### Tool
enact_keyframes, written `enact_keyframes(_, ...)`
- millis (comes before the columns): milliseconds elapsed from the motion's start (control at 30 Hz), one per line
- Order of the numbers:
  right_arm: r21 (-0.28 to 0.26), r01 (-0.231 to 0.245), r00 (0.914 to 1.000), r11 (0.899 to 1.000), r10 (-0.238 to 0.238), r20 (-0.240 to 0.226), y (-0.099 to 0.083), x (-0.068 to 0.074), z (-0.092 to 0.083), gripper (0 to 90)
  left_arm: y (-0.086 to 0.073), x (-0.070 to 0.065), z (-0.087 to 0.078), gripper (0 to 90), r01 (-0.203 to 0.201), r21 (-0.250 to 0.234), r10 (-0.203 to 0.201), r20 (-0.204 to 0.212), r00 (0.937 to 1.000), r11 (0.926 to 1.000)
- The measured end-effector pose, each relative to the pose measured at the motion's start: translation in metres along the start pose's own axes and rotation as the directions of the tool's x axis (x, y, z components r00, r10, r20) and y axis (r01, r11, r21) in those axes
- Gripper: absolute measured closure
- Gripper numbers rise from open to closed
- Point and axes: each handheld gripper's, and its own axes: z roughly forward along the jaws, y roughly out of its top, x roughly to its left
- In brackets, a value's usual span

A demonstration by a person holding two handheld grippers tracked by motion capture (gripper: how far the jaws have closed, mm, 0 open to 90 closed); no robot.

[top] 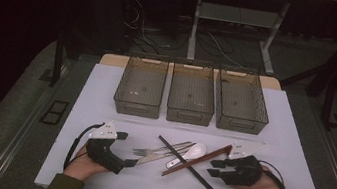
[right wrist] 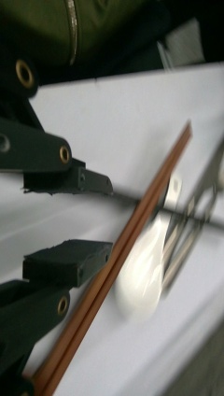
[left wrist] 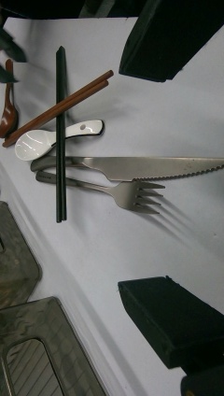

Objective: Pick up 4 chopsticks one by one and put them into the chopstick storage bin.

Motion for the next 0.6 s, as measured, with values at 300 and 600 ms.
enact_keyframes(300, -0.027, -0.134, 0.9694, 0.991, 0.137, 0.204, -0.034, -0.039, -0.042, 44.1, 0.0, 0.0, 0.001, 0.0, 0.006, -0.001, -0.006, 0.002, 1.0, 1.0)
enact_keyframes(600, 0.047, -0.16, 0.9561, 0.986, 0.143, 0.256, -0.049, -0.053, -0.034, 40.7, 0.0, 0.0, 0.001, 0.0, 0.004, 0.0, -0.004, 0.004, 1.0, 1.0)
